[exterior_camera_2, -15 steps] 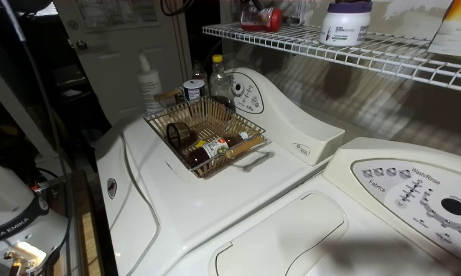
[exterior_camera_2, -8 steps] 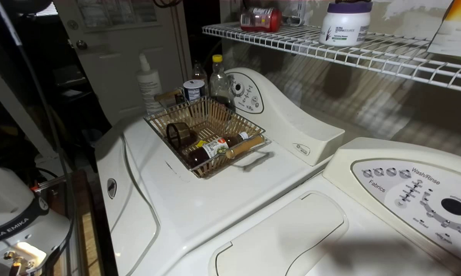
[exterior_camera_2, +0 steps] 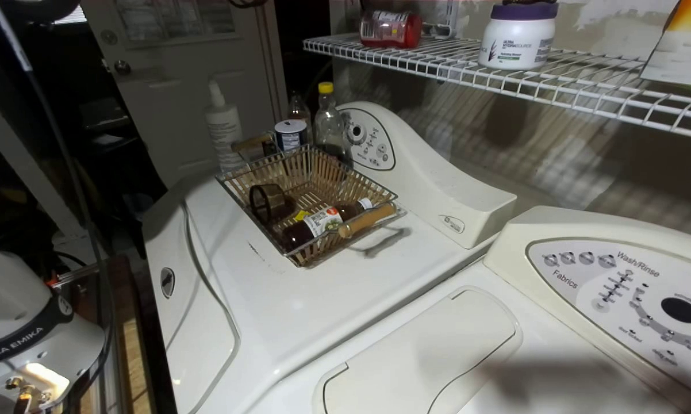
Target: Put the red bottle upright
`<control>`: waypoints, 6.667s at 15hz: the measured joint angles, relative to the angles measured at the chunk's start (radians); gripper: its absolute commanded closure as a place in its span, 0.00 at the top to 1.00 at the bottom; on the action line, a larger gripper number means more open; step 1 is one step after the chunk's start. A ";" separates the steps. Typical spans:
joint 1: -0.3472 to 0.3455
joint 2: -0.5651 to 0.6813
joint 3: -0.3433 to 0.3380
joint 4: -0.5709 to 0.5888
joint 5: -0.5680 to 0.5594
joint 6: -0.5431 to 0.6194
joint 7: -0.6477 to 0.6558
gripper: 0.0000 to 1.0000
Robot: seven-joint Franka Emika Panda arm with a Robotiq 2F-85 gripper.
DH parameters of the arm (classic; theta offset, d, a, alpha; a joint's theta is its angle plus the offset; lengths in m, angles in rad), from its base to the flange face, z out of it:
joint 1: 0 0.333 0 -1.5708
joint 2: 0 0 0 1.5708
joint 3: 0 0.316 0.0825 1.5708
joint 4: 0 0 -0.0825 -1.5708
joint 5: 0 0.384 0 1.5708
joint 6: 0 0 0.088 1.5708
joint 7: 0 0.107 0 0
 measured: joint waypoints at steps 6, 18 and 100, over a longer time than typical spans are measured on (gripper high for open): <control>-0.003 0.005 -0.003 0.000 0.054 0.002 0.293 1.00; -0.038 0.064 -0.003 0.000 0.215 0.267 0.786 1.00; 0.321 -0.102 -0.580 -0.891 -0.049 1.970 0.578 0.54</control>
